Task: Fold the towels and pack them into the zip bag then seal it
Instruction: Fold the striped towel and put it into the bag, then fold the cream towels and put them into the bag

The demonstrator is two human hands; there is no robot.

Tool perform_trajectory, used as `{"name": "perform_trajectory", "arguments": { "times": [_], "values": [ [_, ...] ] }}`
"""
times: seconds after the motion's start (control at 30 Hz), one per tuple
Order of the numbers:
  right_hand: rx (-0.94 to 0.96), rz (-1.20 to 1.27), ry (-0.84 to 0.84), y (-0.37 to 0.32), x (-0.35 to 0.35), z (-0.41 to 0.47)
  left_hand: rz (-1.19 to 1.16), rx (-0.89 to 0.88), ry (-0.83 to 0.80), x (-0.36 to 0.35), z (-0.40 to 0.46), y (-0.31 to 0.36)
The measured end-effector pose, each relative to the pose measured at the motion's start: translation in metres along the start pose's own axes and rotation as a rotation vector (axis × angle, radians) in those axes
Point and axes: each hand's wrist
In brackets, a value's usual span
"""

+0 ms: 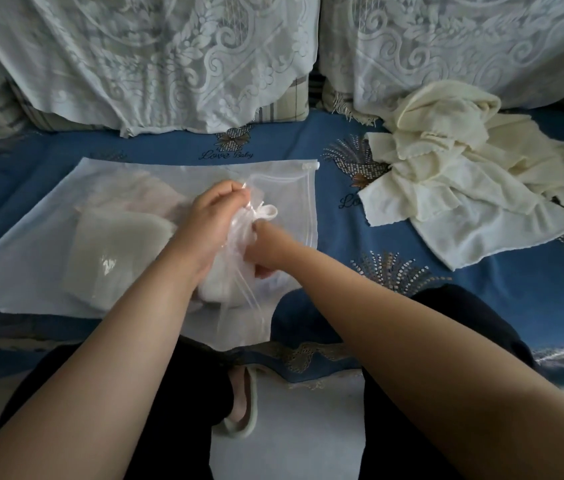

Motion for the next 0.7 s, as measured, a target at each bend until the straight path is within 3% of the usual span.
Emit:
{"name": "perform_trajectory", "arguments": {
  "times": [0.07, 0.17, 0.23, 0.33, 0.47, 0.6, 0.7],
  "values": [
    [-0.021, -0.128, -0.001, 0.009, 0.013, 0.002, 0.070, 0.009, 0.019, 0.000, 0.003, -0.002],
    [-0.084, -0.133, -0.094, 0.016, 0.027, 0.000, 0.129, 0.000, 0.050, -0.007, 0.004, -0.004],
    [-0.075, -0.137, -0.058, 0.017, 0.035, -0.001, 0.118, -0.013, 0.085, -0.015, 0.004, -0.007],
    [-0.051, -0.215, 0.044, 0.026, 0.056, 0.000, 0.085, -0.088, 0.168, -0.027, 0.005, -0.012],
    [0.007, -0.537, 0.258, 0.054, 0.096, 0.008, -0.006, -0.166, 0.291, -0.042, 0.012, -0.006],
    [-0.089, -0.589, 0.568, 0.088, 0.134, 0.013, -0.084, -0.175, 0.360, -0.054, 0.029, 0.010],
    [-0.200, -0.629, 0.677, 0.111, 0.161, 0.015, -0.070, -0.252, 0.318, -0.067, 0.035, 0.016]
  ]
}}
Point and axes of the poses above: each hand's wrist, its own z-axis towards the middle knuckle, its own x-axis out of the back of the hand, y = z × x, and after that the axes turned 15 degrees about y, right-handed
